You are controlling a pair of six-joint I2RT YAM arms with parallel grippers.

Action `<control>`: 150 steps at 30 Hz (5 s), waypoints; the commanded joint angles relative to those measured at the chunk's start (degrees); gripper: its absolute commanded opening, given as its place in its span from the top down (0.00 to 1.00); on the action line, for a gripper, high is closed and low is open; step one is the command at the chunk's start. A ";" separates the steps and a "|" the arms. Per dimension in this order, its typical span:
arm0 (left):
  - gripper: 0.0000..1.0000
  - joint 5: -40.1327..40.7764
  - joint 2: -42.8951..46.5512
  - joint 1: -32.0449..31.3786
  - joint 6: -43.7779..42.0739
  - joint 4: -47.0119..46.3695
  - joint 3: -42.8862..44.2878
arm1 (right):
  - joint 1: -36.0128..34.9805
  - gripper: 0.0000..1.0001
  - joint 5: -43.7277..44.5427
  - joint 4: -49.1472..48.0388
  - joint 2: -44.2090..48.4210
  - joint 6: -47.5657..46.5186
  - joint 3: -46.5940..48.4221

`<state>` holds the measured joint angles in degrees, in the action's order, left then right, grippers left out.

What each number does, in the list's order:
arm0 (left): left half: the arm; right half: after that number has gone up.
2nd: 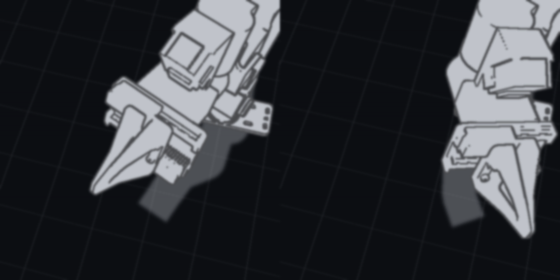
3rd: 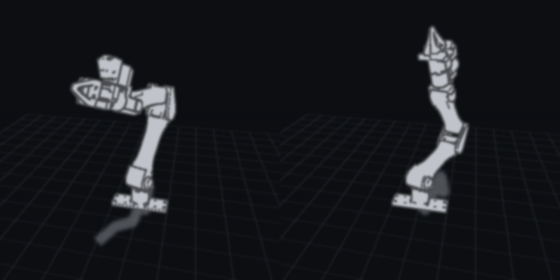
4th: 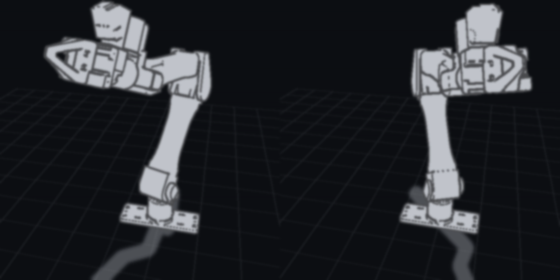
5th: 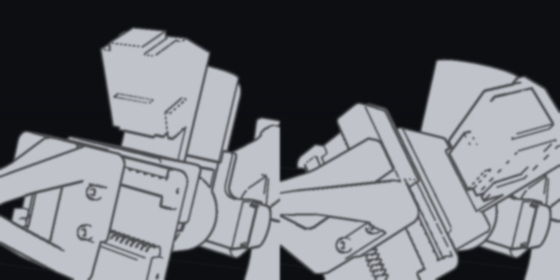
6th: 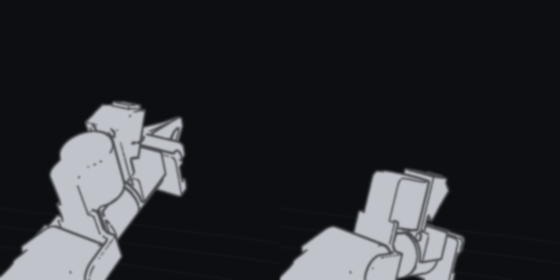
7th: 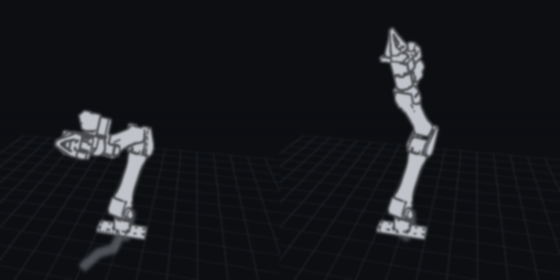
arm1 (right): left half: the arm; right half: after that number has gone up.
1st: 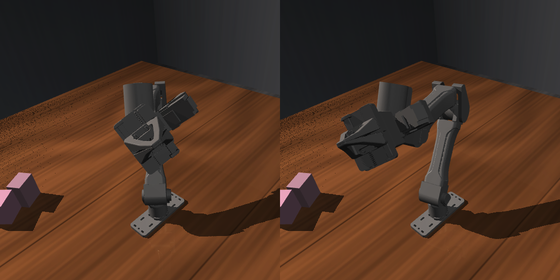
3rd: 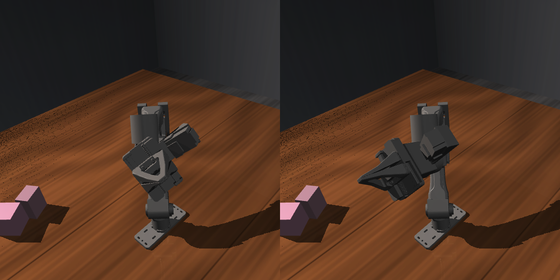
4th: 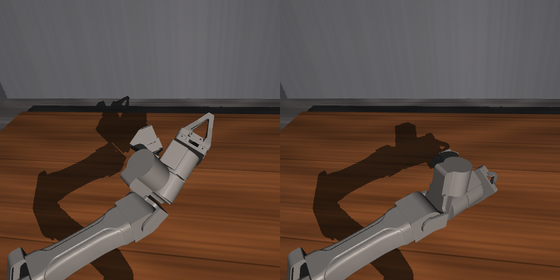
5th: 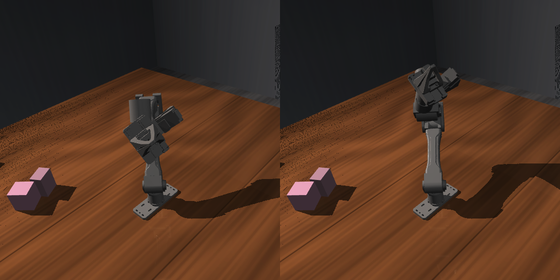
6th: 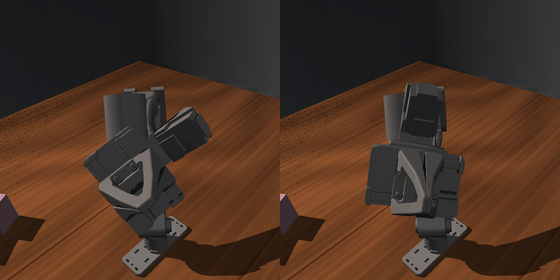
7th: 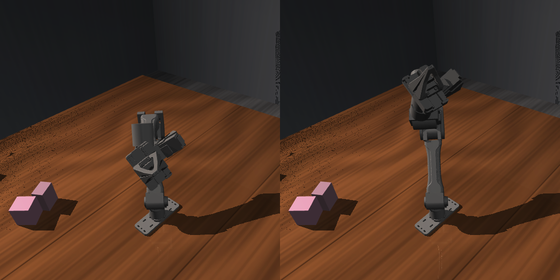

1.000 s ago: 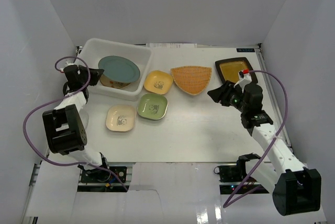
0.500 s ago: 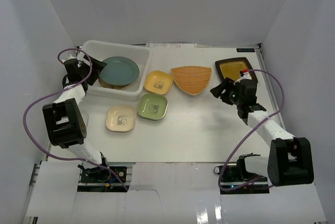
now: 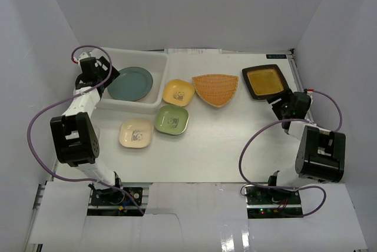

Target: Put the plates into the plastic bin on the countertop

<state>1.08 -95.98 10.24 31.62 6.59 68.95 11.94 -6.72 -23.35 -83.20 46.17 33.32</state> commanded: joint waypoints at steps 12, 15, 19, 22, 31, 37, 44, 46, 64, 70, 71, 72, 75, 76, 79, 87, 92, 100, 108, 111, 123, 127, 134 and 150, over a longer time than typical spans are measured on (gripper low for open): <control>0.02 -19.52 23.20 -15.94 -0.33 -3.25 -4.08 | 2.21 0.40 -1.27 -24.06 -25.25 16.04 6.49; 0.02 -24.80 27.60 -21.30 -0.68 -2.38 -7.59 | 2.21 0.43 -1.19 -29.27 -30.08 20.88 7.89; 0.02 -27.97 32.51 -23.77 -0.33 0.43 -12.34 | 2.38 0.74 -1.28 -34.19 -35.09 24.48 9.57; 0.02 -30.26 33.67 -23.86 0.73 0.88 -13.84 | 2.82 0.92 -1.89 -42.11 -33.88 26.77 7.64; 0.02 -38.70 26.82 -26.84 8.45 -3.76 -9.36 | 3.79 0.92 -1.80 -43.54 -9.28 23.08 3.68; 0.02 -38.00 22.34 -32.99 10.74 -10.18 -7.25 | 2.30 0.92 -9.35 -36.69 3.38 24.05 2.54; 0.02 -33.79 16.28 -38.27 15.58 -22.40 -8.48 | -9.63 0.92 -10.68 -33.87 10.51 24.93 -0.19; 0.03 -32.99 14.00 -39.15 17.07 -25.55 -8.48 | -12.46 0.92 -10.42 -31.60 10.51 23.27 2.09; 0.58 -18.40 5.89 -40.65 15.14 -39.55 -13.58 | -29.78 0.92 -10.15 -35.80 6.73 26.69 0.61; 0.99 -18.39 8.18 -40.04 14.62 -36.48 -13.41 | -30.05 0.75 -9.63 -35.80 6.29 26.16 -0.80; 1.00 -18.40 8.53 -39.77 14.61 -35.43 -12.88 | -30.05 0.67 -10.24 -35.45 6.38 25.81 -0.80; 1.00 -18.22 8.97 -39.16 14.79 -34.29 -12.35 | -30.05 0.58 -10.68 -34.92 6.73 24.94 -0.54; 1.00 -19.18 10.64 -35.84 17.24 -32.62 -11.65 | -29.96 0.35 -12.78 -31.85 7.96 22.04 0.08; 1.00 -19.71 11.08 -34.51 18.30 -32.26 -11.12 | -29.96 0.26 -13.31 -31.15 8.49 21.16 0.16; 1.00 -23.66 13.10 -27.31 22.42 -31.38 -9.98 | -29.70 0.13 -15.86 -25.71 11.12 16.08 0.60; 1.00 -30.70 15.30 -3.16 26.48 -22.60 -5.75 | -29.70 0.10 -14.55 -9.19 21.92 2.62 -2.20; 1.00 -30.26 11.97 4.17 26.57 -19.33 -6.72 | -29.70 0.11 -10.78 -5.05 23.43 -2.04 -3.26; 0.92 -30.00 1.59 6.02 20.77 -13.01 -1.10 | -27.42 0.02 -0.32 2.08 17.29 -12.51 -0.54; 0.68 -26.31 -2.80 6.02 13.83 -7.21 0.84 | -24.69 0.05 -1.10 0.07 2.27 -9.01 4.73; 0.43 -25.61 -2.81 6.02 11.98 -5.29 1.01 | -24.17 0.04 -0.66 -3.62 -2.92 -3.65 6.14; 0.02 -7.24 7.30 5.23 0.03 3.69 -2.66 | -22.84 0.15 -8.13 -16.54 -22.53 12.43 11.77; 0.02 -4.16 11.77 3.74 -1.12 3.25 -5.22 | -22.76 0.33 -8.92 -22.59 -26.56 17.61 12.29; 0.02 -6.08 24.69 -5.12 -5.07 1.49 -6.81 | -20.65 0.91 -7.96 -33.86 -23.87 24.15 5.71; 0.02 -16.99 8.54 -40.64 0.63 -4.01 2.77 | -19.94 0.92 -16.12 -23.32 6.02 12.45 -1.33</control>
<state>-15.97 -86.28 -29.61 30.41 7.53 68.77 -7.18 -18.02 -46.24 -79.37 60.55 32.45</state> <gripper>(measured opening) 0.978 0.136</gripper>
